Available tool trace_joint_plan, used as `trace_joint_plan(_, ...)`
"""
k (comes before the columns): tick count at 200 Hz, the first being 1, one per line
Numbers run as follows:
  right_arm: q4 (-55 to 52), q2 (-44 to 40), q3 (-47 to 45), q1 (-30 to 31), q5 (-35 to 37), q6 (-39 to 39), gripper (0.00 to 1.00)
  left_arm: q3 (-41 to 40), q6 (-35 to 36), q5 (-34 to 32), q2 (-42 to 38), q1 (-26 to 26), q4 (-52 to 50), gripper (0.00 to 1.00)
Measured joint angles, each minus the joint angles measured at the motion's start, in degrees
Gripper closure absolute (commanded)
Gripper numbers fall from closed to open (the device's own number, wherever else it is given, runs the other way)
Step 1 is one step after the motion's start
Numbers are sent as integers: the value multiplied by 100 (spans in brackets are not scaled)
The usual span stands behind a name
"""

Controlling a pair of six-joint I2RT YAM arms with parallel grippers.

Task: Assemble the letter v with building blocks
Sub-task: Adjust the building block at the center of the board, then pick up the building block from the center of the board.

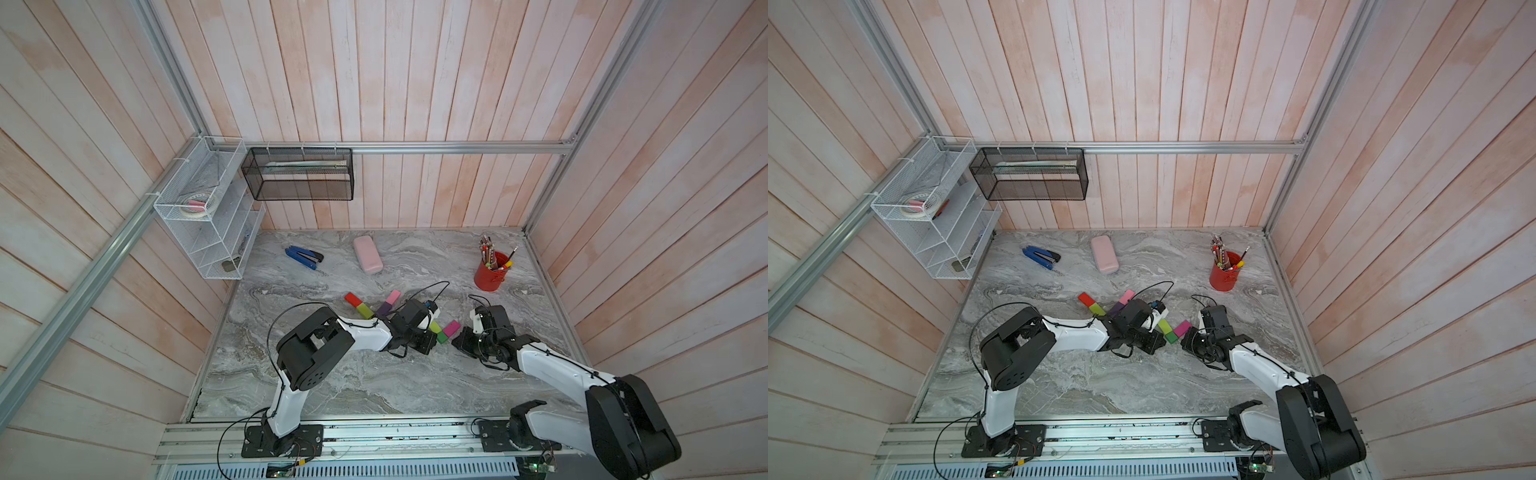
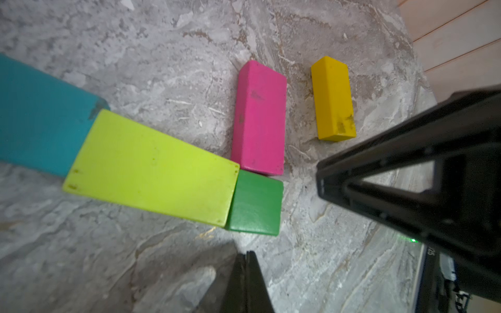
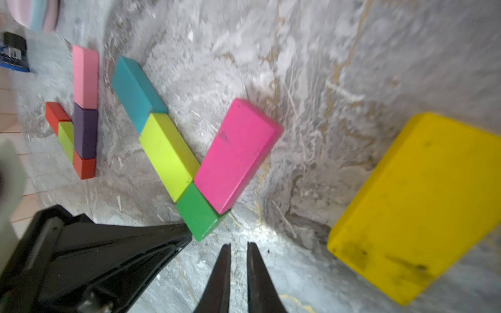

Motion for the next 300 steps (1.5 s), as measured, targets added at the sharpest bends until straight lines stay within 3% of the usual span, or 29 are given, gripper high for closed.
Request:
trace_joint_plan(83,-855,-422,199,-789,256,-431,83,57,0,-2,42,0,2,100)
trace_joint_plan(122,-1110,-391,205,-809,391,-531,63,55,-2,-9,42,-4,7,100)
trace_joint_plan(153,-1285,-286,302,-809,549,-584,53,-286,-4,-98,-144,-4,269,100)
trace_joint_plan(200,-1497,-37,688,-811,927,-623,44,-1255,-13,-170,-809,-4,874,70)
trace_joint_plan(242,-1504,632,1045,-820,1001,-647,39,-1893,0,-295,-1434,-4,1585,59)
trace_joint_plan(300,-1473,1316,1250,-820,1005,-710,41,-2177,17,-459,-1626,-4,2072,57)
